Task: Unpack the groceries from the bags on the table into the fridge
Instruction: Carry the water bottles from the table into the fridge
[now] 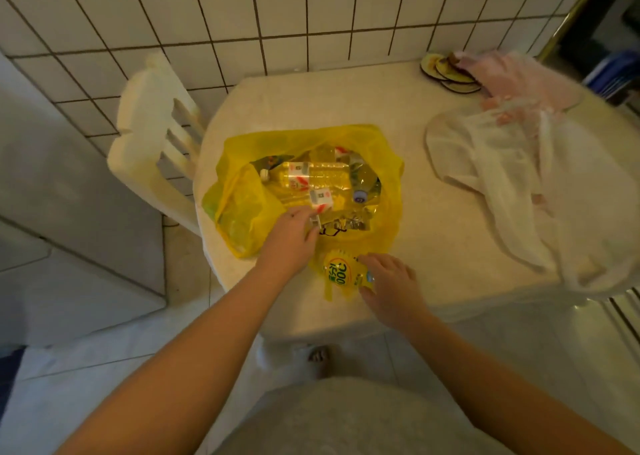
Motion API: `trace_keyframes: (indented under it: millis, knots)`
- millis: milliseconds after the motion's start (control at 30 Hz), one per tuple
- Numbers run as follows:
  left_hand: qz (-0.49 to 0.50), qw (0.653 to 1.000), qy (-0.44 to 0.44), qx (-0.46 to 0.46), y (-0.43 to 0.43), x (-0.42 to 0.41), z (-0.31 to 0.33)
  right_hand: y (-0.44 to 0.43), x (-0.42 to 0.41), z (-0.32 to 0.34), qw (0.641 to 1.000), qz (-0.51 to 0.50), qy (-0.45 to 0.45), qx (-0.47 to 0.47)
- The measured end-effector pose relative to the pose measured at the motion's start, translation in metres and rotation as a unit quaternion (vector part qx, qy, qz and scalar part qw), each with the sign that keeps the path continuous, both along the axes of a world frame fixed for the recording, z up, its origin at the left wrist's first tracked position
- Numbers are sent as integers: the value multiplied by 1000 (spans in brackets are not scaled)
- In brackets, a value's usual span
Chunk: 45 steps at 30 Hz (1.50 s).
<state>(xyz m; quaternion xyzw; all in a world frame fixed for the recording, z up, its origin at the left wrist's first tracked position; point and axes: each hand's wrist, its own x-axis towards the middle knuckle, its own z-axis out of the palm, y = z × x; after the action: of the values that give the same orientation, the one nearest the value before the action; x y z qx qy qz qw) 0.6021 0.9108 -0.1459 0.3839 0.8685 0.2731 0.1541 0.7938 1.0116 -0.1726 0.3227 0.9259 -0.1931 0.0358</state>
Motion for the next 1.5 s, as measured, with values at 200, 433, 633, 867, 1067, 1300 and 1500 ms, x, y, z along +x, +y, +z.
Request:
trace_keyframes:
  millis: [200, 433, 633, 867, 1067, 1300, 1500]
  knots:
    - [-54, 987, -8, -154, 44, -49, -18, 22, -23, -18, 995, 16, -90, -25]
    - [-135, 959, 46, -243, 64, -65, -27, 40, -40, -22, 978, 54, -198, -31]
    - [-158, 928, 165, -295, 67, -52, -36, 61, -48, -13, 975, 64, -205, -63]
    - [-149, 946, 99, -271, 68, -65, -36, 87, -35, 8, 990, 38, -117, -74]
    - [-108, 973, -24, -200, 65, -68, -31, 101, -32, 36, 973, -77, 86, -198]
    - [-55, 988, -132, -65, 56, -65, -14, 101, -39, 57, 881, -183, 270, -344]
    - [88, 959, -249, 101, 56, -65, 23, 94, -42, 72, 781, -243, 330, -472]
